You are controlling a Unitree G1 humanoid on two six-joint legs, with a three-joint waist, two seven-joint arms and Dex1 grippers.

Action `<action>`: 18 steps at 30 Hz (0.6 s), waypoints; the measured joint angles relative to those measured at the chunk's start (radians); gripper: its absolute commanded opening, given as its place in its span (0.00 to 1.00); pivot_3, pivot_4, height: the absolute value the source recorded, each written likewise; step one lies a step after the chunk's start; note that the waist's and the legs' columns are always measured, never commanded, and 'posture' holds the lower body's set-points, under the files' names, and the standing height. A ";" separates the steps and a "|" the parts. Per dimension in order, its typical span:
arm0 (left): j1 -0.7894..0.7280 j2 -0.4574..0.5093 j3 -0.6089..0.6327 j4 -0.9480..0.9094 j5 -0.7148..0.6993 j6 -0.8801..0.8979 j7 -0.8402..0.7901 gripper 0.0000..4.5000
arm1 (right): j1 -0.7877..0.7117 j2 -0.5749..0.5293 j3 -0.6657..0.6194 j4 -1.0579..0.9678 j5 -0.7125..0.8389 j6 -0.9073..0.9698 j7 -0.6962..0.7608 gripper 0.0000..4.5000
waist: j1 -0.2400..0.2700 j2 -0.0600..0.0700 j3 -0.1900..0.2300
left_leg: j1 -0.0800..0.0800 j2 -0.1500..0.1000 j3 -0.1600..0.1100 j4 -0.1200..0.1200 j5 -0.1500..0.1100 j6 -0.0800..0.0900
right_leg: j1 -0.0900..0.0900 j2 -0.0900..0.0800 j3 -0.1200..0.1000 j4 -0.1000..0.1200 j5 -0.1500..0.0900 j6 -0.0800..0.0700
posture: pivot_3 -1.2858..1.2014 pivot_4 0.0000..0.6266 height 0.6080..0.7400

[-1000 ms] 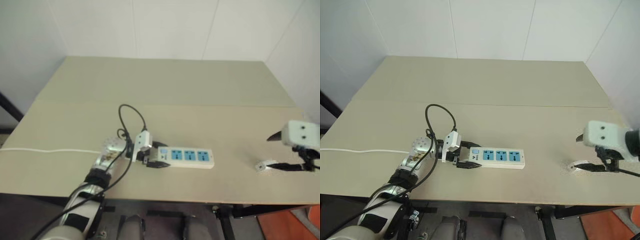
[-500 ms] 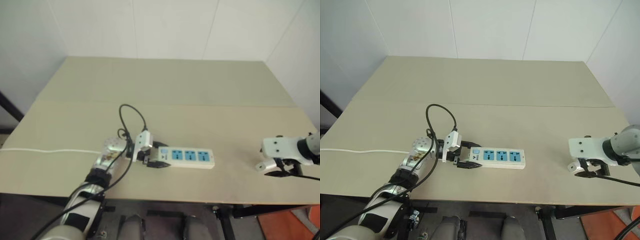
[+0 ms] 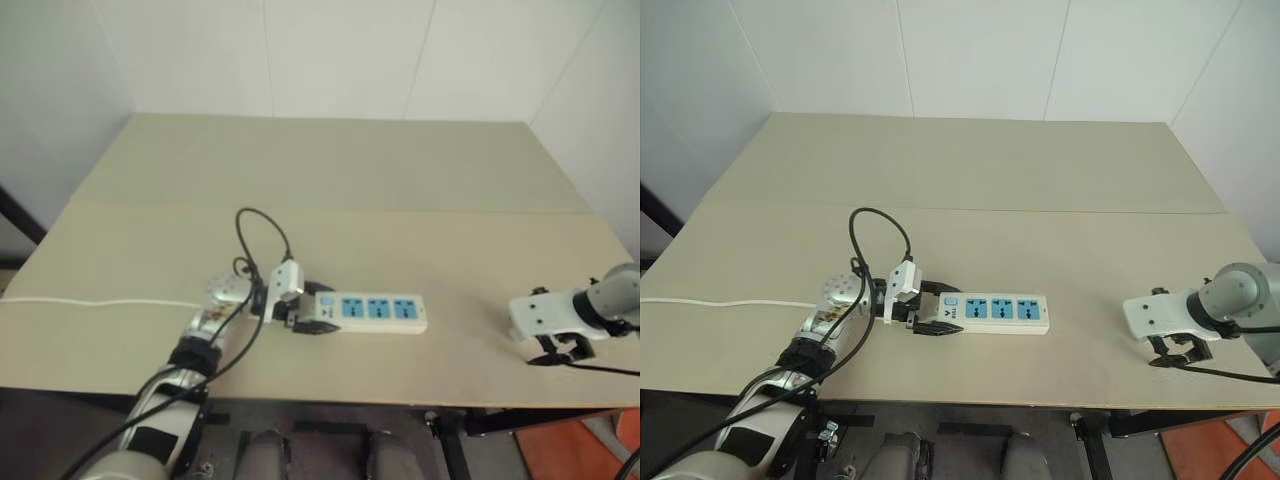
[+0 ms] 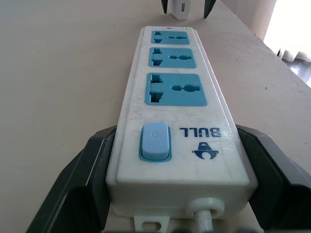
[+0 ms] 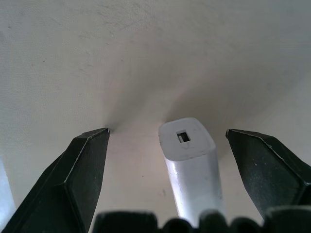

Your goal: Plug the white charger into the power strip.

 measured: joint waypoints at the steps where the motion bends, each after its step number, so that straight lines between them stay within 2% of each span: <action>1: 0.001 0.002 0.000 -0.004 0.000 0.001 0.001 0.73 | -0.015 0.008 0.005 0.014 -0.006 -0.022 0.000 1.00 | 0.000 0.000 0.000 | 0.000 0.000 0.000 0.000 0.000 0.000 | 0.000 0.000 0.000 0.000 0.000 0.000 | 0.52 0.24 1.00; 7: 0.004 0.008 0.000 -0.012 -0.001 0.014 0.007 0.73 | -0.064 0.029 0.034 0.062 -0.030 -0.088 0.018 1.00 | -0.002 0.000 0.000 | 0.000 0.000 0.000 0.000 0.000 0.000 | 0.000 0.000 0.000 0.000 0.000 0.000 | 0.52 0.24 1.00; 9: 0.004 0.008 0.000 -0.013 -0.001 0.016 0.008 0.73 | -0.070 0.031 0.039 0.069 -0.034 -0.101 0.023 0.92 | -0.002 0.000 0.000 | 0.000 0.000 0.000 0.000 0.000 0.000 | 0.000 0.000 0.000 0.000 0.000 0.000 | 0.52 0.24 1.00; 12: 0.007 0.010 0.000 -0.019 -0.001 0.019 0.010 0.73 | -0.079 0.037 0.047 0.086 -0.034 -0.106 0.046 0.74 | -0.002 0.000 0.000 | 0.000 0.000 0.000 0.000 0.000 -0.001 | 0.000 0.000 0.000 0.000 0.000 0.000 | 0.52 0.24 1.00; 16: 0.011 0.017 0.000 -0.031 -0.002 0.024 0.014 0.73 | -0.083 0.039 0.052 0.094 -0.035 -0.112 0.059 0.42 | -0.005 0.000 0.000 | 0.000 0.000 0.000 0.000 0.000 -0.001 | 0.000 0.000 0.000 0.000 0.000 0.000 | 0.52 0.24 1.00; 18: 0.011 0.018 0.000 -0.033 -0.002 0.031 0.014 0.73 | -0.089 0.040 0.053 0.103 -0.037 -0.117 0.059 0.29 | -0.007 0.000 0.000 | 0.000 0.000 0.000 0.000 0.001 -0.001 | 0.000 0.000 0.000 0.000 0.000 0.000 | 0.52 0.24 1.00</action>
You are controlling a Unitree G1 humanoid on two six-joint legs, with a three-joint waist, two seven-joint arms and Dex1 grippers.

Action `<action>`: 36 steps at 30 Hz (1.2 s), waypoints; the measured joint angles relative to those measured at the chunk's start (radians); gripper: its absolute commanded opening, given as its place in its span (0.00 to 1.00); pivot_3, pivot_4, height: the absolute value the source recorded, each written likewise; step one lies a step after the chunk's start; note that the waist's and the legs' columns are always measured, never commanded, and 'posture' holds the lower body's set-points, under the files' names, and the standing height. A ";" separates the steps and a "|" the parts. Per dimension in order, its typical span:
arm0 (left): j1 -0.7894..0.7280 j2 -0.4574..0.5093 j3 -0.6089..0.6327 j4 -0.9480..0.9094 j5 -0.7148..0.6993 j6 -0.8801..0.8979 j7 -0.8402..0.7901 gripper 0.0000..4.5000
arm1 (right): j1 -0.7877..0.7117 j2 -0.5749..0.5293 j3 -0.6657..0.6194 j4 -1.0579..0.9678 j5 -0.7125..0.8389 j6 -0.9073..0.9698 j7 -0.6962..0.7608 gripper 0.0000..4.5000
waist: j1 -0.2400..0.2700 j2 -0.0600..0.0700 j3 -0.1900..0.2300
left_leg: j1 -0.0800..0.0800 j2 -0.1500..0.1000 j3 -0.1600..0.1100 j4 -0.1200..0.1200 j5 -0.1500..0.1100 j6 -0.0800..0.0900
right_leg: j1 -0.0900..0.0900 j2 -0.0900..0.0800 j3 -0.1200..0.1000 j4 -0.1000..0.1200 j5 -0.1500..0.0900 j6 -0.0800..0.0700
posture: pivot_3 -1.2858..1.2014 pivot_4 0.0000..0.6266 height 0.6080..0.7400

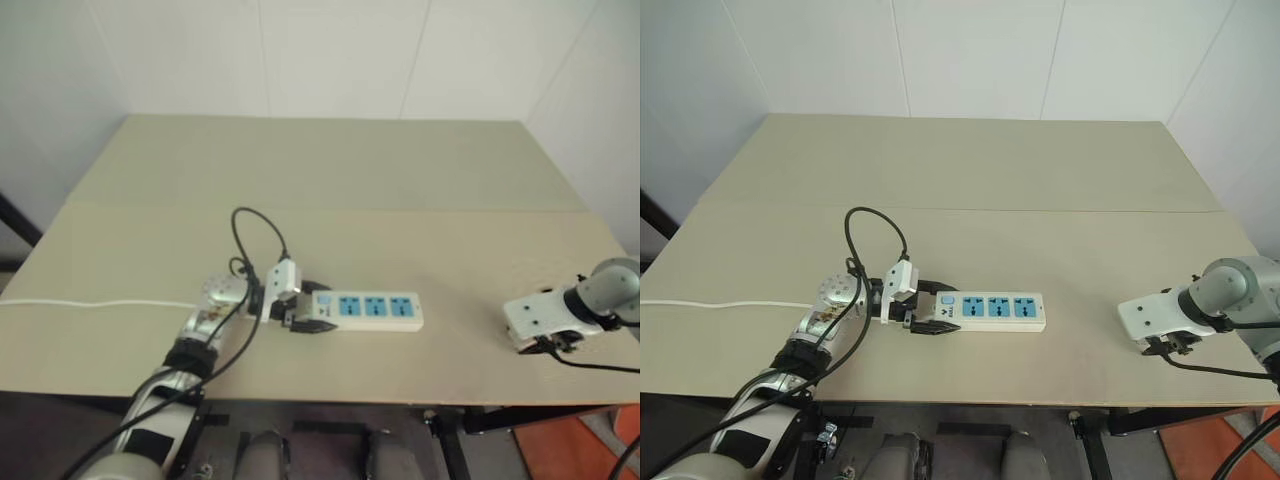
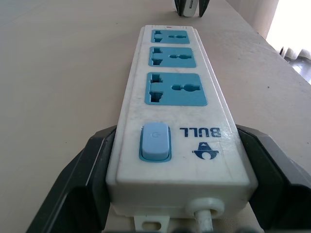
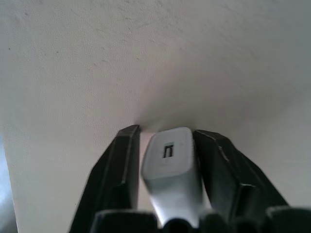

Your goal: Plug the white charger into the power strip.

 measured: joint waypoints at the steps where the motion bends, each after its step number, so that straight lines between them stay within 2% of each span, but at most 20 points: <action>1: 0.000 0.000 0.000 -0.002 0.000 0.003 0.000 0.73 | -0.004 0.000 0.001 0.005 -0.004 -0.004 0.000 0.26 | -0.001 0.000 0.000 | 0.000 0.000 0.000 0.000 0.000 0.000 | 0.000 0.000 0.000 0.000 0.000 0.000 | 0.52 0.24 1.00; 8: 0.000 0.001 0.000 -0.002 0.000 0.006 0.004 0.73 | -0.010 0.006 0.000 0.014 -0.004 -0.010 -0.021 0.26 | -0.002 0.000 0.000 | 0.000 0.000 0.000 0.000 0.000 0.000 | 0.000 0.000 0.000 0.000 0.000 0.000 | 0.52 0.24 1.00; 11: -0.001 0.008 0.003 -0.002 -0.001 0.007 0.004 0.73 | -0.027 0.046 -0.036 -0.004 0.056 0.060 -0.022 0.26 | -0.007 0.000 0.000 | 0.000 0.000 0.000 0.000 0.001 -0.001 | 0.000 0.000 0.000 0.000 0.000 0.000 | 0.52 0.24 1.00; 15: -0.006 0.010 0.004 0.000 -0.001 0.008 0.003 0.73 | -0.085 0.132 -0.154 -0.165 0.306 0.326 -0.003 0.26 | -0.013 0.000 0.000 | 0.000 0.000 -0.001 0.000 0.001 -0.001 | 0.000 0.000 -0.001 0.001 0.000 0.000 | 0.52 0.24 1.00; 18: -0.016 0.001 0.002 0.008 0.001 0.008 0.004 0.73 | -0.124 0.197 -0.260 -0.312 0.498 0.569 -0.047 0.26 | -0.008 0.000 0.000 | -0.002 0.000 -0.003 0.000 0.001 -0.001 | 0.000 0.000 -0.003 0.001 0.000 0.000 | 0.52 0.24 1.00; 22: -0.024 -0.010 0.001 0.031 0.001 0.007 0.003 0.73 | -0.101 0.315 -0.362 -0.428 0.689 0.793 -0.165 0.26 | 0.007 0.000 0.000 | -0.003 0.000 -0.005 0.000 0.001 -0.001 | 0.001 0.000 -0.005 0.001 0.001 -0.001 | 0.52 0.24 1.00; 25: -0.046 -0.013 0.001 0.059 0.003 0.004 0.002 0.73 | -0.074 0.456 -0.401 -0.475 0.787 0.903 -0.307 0.26 | 0.008 0.000 0.000 | -0.003 0.000 -0.005 0.000 0.001 -0.001 | 0.000 0.000 -0.005 0.001 0.001 -0.001 | 0.52 0.24 1.00; 31: -0.062 -0.021 0.002 0.107 0.002 -0.022 -0.004 0.73 | -0.022 0.715 -0.357 -0.508 0.787 0.867 -0.503 0.26 | 0.007 0.001 0.000 | -0.003 0.000 -0.005 0.000 0.001 -0.001 | 0.000 0.000 -0.005 0.003 0.001 -0.001 | 0.52 0.24 1.00; 36: -0.073 -0.023 0.002 0.131 0.003 -0.038 -0.010 0.73 | -0.001 0.809 -0.272 -0.486 0.721 0.759 -0.530 0.26 | 0.006 0.001 -0.001 | -0.003 0.000 -0.005 0.000 0.001 -0.001 | 0.000 0.000 -0.005 0.003 0.001 -0.001 | 0.52 0.24 1.00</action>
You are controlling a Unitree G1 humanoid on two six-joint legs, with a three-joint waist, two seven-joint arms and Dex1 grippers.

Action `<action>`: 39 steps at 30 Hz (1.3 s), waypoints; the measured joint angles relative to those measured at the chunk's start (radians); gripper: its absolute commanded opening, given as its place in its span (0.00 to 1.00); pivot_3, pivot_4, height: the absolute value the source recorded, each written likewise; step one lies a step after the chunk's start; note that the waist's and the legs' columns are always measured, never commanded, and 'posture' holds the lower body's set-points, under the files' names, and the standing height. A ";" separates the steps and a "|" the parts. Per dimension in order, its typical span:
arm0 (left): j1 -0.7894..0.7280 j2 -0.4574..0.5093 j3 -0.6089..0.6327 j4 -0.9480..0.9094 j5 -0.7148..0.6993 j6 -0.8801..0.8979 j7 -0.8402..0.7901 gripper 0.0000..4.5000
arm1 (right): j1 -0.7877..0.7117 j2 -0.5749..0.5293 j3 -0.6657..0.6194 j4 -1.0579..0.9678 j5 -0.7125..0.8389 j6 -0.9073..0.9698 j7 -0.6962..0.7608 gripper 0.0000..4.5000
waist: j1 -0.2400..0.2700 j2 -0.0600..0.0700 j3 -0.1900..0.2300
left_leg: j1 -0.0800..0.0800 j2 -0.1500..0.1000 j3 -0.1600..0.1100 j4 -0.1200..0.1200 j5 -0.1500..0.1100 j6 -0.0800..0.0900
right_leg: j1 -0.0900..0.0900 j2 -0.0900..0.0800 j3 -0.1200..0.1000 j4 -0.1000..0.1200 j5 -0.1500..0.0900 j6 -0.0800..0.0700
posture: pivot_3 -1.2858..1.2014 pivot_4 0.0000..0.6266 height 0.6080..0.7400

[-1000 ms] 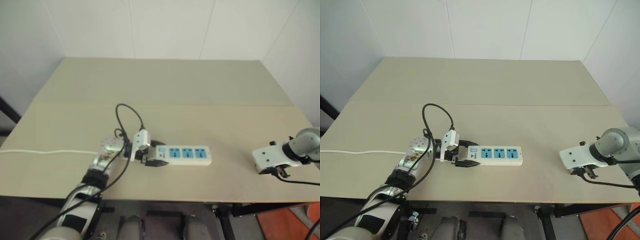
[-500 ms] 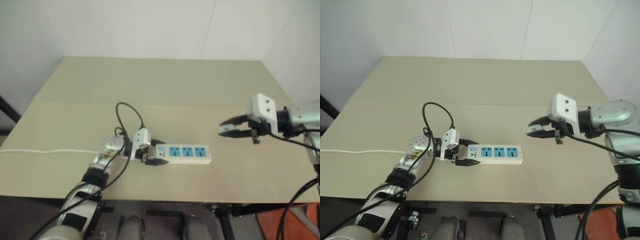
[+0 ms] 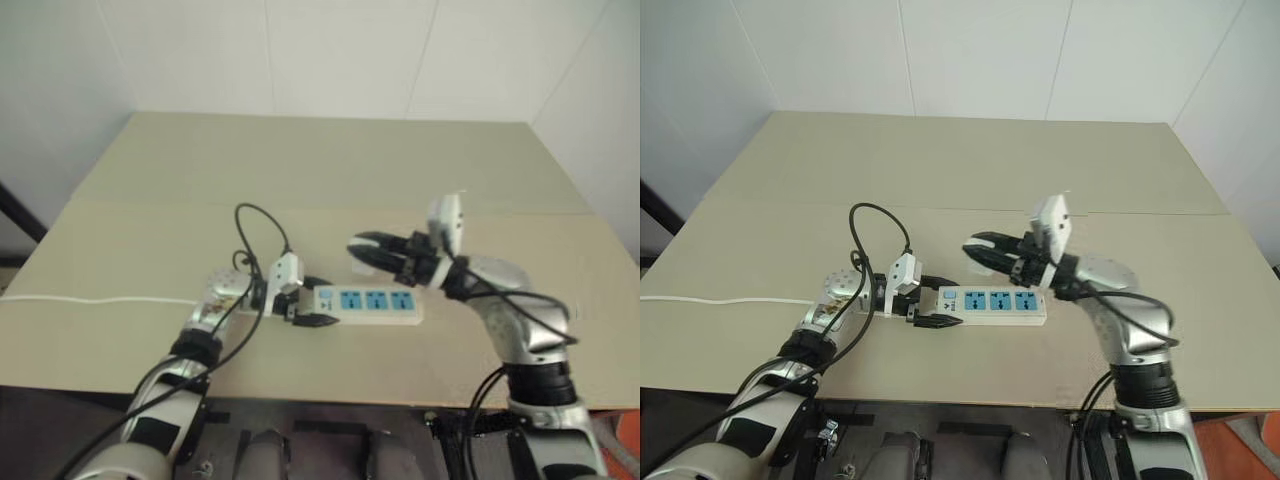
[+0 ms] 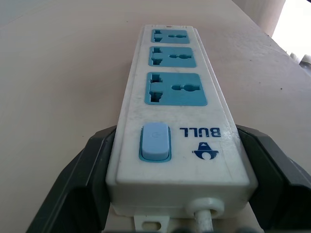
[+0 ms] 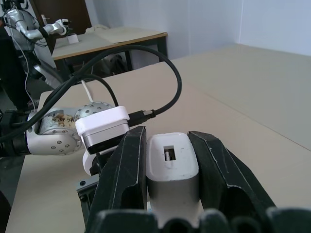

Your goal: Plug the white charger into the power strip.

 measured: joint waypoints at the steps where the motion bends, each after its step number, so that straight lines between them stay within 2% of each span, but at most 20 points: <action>1: -0.001 0.000 0.000 0.002 0.000 -0.001 -0.001 0.73 | 0.005 0.010 0.012 0.010 -0.011 -0.023 0.003 0.26 | 0.000 0.000 0.000 | 0.000 0.000 0.000 0.000 0.000 0.000 | 0.000 0.000 0.000 0.000 0.000 0.000 | 0.52 0.24 1.00; 13: 0.001 0.011 0.005 0.010 -0.001 -0.025 -0.020 0.73 | 0.023 0.058 0.128 0.151 -0.093 -0.198 0.097 0.26 | -0.014 0.000 0.000 | 0.001 0.000 0.000 -0.001 0.000 0.000 | 0.000 0.000 0.000 0.000 0.000 0.000 | 0.52 0.24 1.00; 39: 0.017 0.032 0.025 -0.002 -0.009 -0.018 -0.050 0.73 | -0.078 0.026 0.108 0.321 -0.094 -0.273 0.222 0.26 | -0.027 0.000 0.000 | 0.002 0.001 -0.001 -0.002 0.000 0.000 | 0.000 0.001 0.000 0.000 0.000 0.000 | 0.52 0.24 1.00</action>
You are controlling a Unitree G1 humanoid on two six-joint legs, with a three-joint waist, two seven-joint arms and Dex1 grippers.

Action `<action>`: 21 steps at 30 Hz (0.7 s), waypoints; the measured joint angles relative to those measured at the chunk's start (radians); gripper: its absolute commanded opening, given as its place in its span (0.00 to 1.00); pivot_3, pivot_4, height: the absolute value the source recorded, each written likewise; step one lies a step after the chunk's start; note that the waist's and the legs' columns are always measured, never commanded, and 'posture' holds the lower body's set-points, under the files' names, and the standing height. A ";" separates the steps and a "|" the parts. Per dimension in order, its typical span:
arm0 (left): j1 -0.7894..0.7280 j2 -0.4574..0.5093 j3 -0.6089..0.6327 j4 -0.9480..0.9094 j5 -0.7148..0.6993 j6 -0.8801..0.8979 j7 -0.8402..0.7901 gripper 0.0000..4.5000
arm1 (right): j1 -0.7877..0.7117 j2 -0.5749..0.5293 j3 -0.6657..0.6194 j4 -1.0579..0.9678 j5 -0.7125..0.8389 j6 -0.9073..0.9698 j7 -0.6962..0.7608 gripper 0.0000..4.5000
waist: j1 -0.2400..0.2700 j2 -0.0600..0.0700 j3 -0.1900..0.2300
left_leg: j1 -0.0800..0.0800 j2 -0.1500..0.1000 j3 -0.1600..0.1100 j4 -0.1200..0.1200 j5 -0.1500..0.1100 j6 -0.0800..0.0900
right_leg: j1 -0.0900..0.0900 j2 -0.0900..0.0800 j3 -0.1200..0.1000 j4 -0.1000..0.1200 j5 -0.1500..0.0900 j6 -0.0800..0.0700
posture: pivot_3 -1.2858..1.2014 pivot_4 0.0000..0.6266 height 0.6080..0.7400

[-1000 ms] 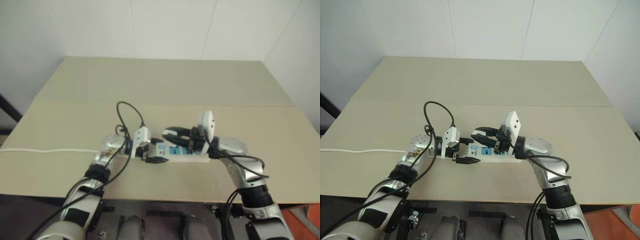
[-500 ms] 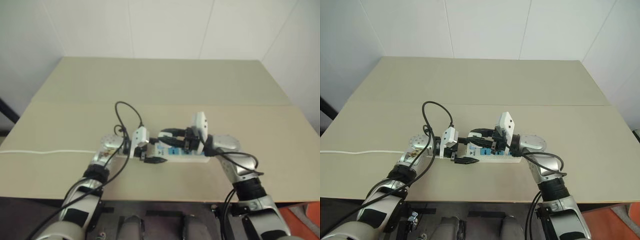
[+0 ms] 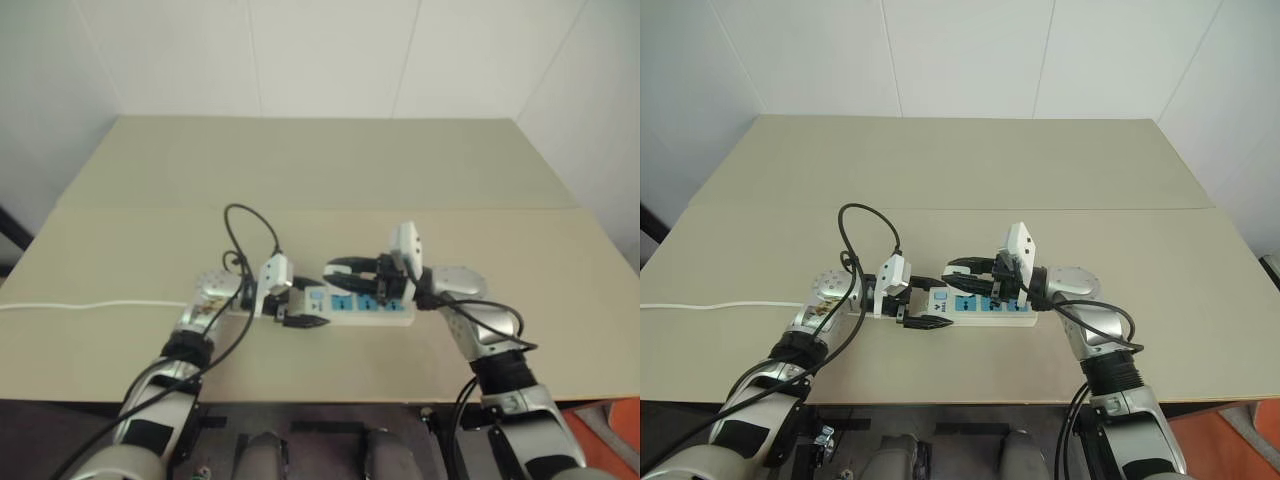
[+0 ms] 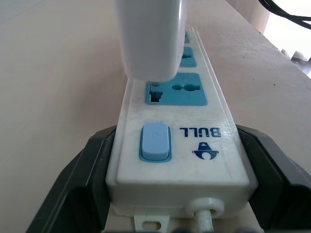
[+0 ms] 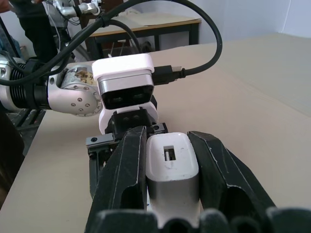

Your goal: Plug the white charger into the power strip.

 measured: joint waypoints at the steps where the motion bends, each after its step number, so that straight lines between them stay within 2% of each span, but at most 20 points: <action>1: 0.000 0.000 0.000 0.000 0.000 0.000 0.000 0.73 | -0.009 -0.002 0.000 0.018 -0.005 -0.005 0.005 0.26 | 0.000 0.000 0.000 | 0.000 0.000 0.000 0.000 0.000 0.000 | 0.000 0.000 0.000 0.000 0.000 0.000 | 0.52 0.24 1.00; 21: 0.000 0.001 0.001 0.000 0.000 0.002 -0.002 0.73 | -0.024 0.003 -0.008 0.043 -0.006 -0.016 0.030 0.26 | 0.000 0.000 0.000 | 0.000 0.000 0.000 0.000 0.000 0.000 | 0.000 0.000 0.000 0.000 0.000 0.000 | 0.52 0.24 1.00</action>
